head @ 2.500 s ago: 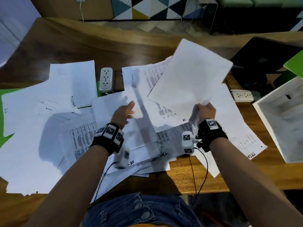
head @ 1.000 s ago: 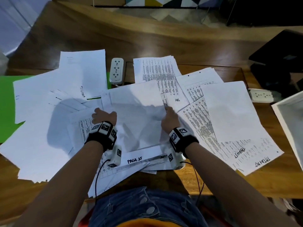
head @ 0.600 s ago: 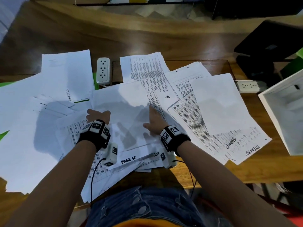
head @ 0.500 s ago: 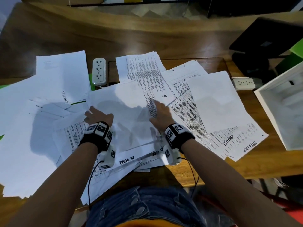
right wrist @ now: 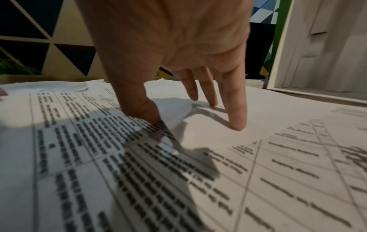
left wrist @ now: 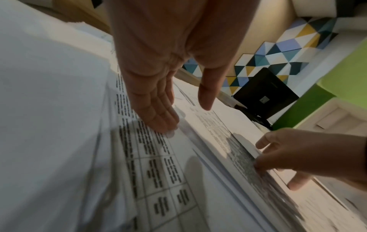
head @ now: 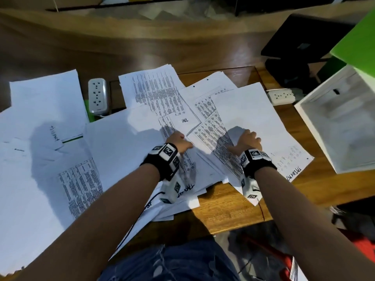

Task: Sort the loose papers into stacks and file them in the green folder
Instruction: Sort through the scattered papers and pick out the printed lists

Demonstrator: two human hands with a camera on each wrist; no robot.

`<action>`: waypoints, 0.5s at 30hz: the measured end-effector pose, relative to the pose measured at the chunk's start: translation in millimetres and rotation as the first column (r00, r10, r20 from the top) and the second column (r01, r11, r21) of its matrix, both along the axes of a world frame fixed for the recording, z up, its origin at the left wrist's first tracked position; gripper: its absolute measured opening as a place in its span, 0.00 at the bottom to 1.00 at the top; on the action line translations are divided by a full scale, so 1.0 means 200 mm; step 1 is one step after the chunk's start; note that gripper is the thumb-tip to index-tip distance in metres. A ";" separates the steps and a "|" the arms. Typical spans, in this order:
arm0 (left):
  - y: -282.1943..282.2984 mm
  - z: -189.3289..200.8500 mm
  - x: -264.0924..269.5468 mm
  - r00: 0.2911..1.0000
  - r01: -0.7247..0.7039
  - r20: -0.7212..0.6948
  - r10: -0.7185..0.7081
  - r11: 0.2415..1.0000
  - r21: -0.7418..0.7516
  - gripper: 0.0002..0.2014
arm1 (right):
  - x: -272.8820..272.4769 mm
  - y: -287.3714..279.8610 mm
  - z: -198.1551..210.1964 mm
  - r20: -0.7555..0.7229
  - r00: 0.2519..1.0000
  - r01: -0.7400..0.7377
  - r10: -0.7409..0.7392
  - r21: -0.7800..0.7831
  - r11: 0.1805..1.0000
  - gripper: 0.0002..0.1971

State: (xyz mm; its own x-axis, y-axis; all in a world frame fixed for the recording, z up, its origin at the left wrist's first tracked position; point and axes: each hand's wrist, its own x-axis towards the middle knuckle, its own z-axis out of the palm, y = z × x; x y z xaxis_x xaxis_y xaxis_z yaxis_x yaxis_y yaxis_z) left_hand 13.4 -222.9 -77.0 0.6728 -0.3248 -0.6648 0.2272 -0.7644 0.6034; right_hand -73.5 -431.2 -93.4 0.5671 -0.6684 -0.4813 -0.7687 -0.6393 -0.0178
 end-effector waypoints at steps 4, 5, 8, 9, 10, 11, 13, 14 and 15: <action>-0.08 -0.02 0.03 0.988 -0.109 -0.121 0.099 0.991 -0.078 0.11 | 0.03 0.00 0.01 -0.026 0.997 -0.078 0.077 -0.041 0.996 0.46; -0.09 -0.02 0.04 0.974 -0.163 -0.178 0.142 0.981 -0.110 0.07 | 0.03 0.01 0.01 -0.037 0.995 -0.098 0.096 -0.058 0.994 0.44; -0.13 -0.13 0.04 0.951 -0.269 -0.186 0.245 0.956 -0.115 0.12 | 0.02 0.01 0.00 -0.042 0.989 -0.149 0.145 -0.123 0.981 0.32; -0.15 -0.17 0.04 0.951 -0.277 -0.178 0.253 0.953 -0.123 0.12 | 0.02 -0.01 0.00 -0.019 0.988 -0.153 0.152 -0.142 0.978 0.27; -0.17 -0.21 0.03 0.944 -0.297 -0.191 0.271 0.947 -0.125 0.10 | 0.01 -0.02 0.00 0.019 0.989 -0.140 0.144 -0.148 0.979 0.23; -0.18 -0.19 0.02 0.934 -0.317 -0.213 0.288 0.941 -0.120 0.12 | 0.01 -0.04 0.01 0.057 0.990 -0.119 0.128 -0.141 0.983 0.21; -0.19 -0.11 -0.01 0.924 -0.321 -0.254 0.286 0.941 -0.108 0.20 | 0.02 -0.08 0.04 0.079 0.992 -0.090 0.100 -0.119 0.989 0.18; -0.20 -0.09 -0.02 0.919 -0.324 -0.268 0.289 0.942 -0.093 0.19 | 0.02 -0.10 0.06 0.065 0.994 -0.079 0.087 -0.110 0.991 0.16; -0.21 -0.07 -0.03 0.912 -0.327 -0.287 0.292 0.941 -0.081 0.17 | 0.03 -0.11 0.07 0.053 0.996 -0.071 0.077 -0.100 0.992 0.15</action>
State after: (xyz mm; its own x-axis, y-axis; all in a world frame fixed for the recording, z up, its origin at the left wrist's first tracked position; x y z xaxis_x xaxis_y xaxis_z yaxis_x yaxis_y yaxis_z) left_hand 7.9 -264.4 -91.6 0.5559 -0.2208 -0.8014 0.6063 -0.5519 0.5726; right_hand -67.7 -452.4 -79.2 0.6411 -0.6660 -0.3814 -0.7189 -0.6951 0.0054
